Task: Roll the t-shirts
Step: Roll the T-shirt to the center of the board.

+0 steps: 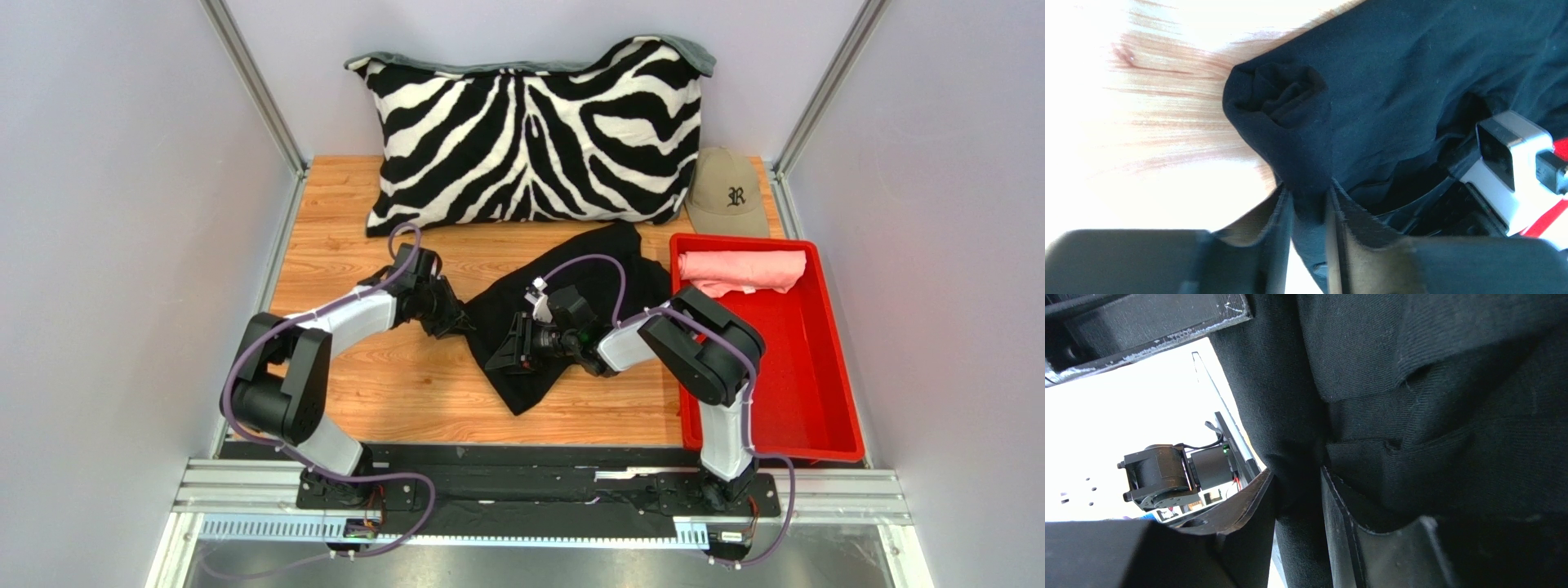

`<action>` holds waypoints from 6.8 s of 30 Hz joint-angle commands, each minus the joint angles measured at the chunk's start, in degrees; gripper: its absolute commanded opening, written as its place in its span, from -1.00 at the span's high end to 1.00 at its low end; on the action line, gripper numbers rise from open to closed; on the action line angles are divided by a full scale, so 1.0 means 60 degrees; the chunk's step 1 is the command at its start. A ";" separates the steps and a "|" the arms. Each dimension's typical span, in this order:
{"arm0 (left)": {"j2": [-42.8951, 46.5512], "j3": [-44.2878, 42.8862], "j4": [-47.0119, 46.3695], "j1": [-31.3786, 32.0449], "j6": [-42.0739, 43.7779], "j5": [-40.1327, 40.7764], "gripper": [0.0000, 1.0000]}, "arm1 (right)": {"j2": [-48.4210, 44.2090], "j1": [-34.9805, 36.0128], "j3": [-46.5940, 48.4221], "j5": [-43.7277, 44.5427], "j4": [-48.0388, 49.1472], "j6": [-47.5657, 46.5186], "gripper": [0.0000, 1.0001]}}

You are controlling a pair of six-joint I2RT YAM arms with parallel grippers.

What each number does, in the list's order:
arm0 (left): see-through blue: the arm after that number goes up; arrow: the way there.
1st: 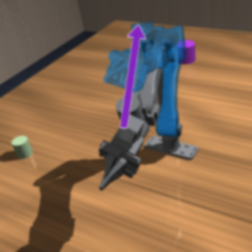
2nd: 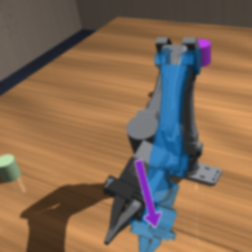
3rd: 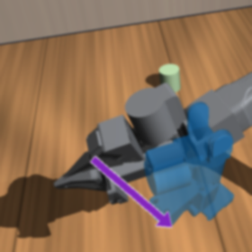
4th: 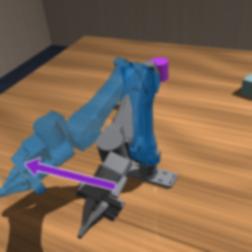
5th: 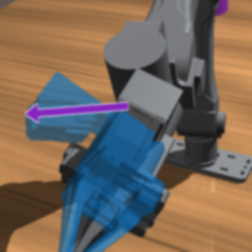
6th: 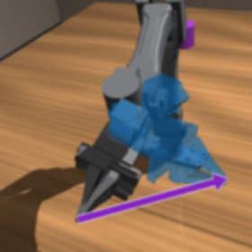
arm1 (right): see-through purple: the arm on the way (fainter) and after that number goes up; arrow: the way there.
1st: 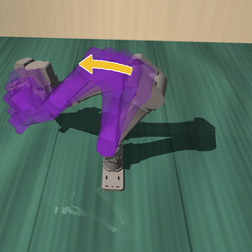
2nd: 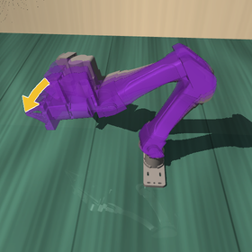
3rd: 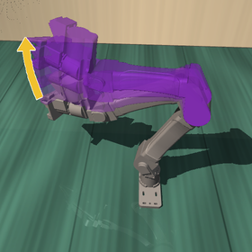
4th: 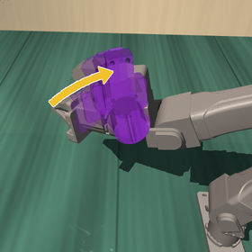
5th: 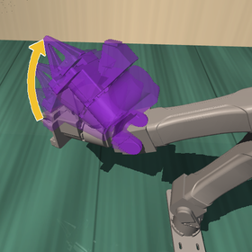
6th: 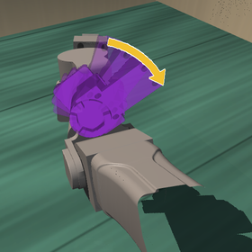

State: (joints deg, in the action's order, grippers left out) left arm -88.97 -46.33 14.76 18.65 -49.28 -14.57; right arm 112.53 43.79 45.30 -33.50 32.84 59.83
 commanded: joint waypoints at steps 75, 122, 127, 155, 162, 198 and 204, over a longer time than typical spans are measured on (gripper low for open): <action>-0.0963 -0.2402 0.3897 0.0231 0.0830 0.1154 0.55 | 0.0201 0.5037 0.5415 1.0668 -0.9577 -0.6237 0.61; 0.0782 0.0954 0.0308 -0.0692 0.0127 0.0069 -0.08 | 0.0054 0.0831 -0.0739 0.0543 0.1647 0.1762 0.64; 0.0385 0.0471 0.0893 -0.0283 -0.0107 0.0654 -0.06 | -0.0590 0.0860 -0.0490 0.0923 -0.0032 0.0609 0.29; -0.0069 -0.0379 0.2139 0.0055 -0.0093 0.1446 -0.05 | -0.3945 0.3336 0.0726 0.7497 -0.8636 -0.3043 0.18; -0.0274 -0.0746 0.2651 0.0084 -0.0005 0.1637 -0.05 | -0.4210 0.4988 0.2160 1.0502 -0.9809 -0.4345 -0.06; -0.0553 -0.1097 0.3091 0.0099 0.0434 0.1769 -0.05 | 0.1635 0.6032 0.6293 1.3126 -1.0908 -0.7893 -0.17; -0.0567 -0.1097 0.3106 0.0084 0.0434 0.1769 -0.06 | 0.1680 0.5856 0.6059 1.3054 -1.0952 -0.7482 -0.07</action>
State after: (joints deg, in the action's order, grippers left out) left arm -91.77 -51.70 32.05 19.11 -48.03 -6.33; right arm 120.95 80.23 83.29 44.75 -30.37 11.81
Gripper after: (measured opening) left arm 0.528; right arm 0.553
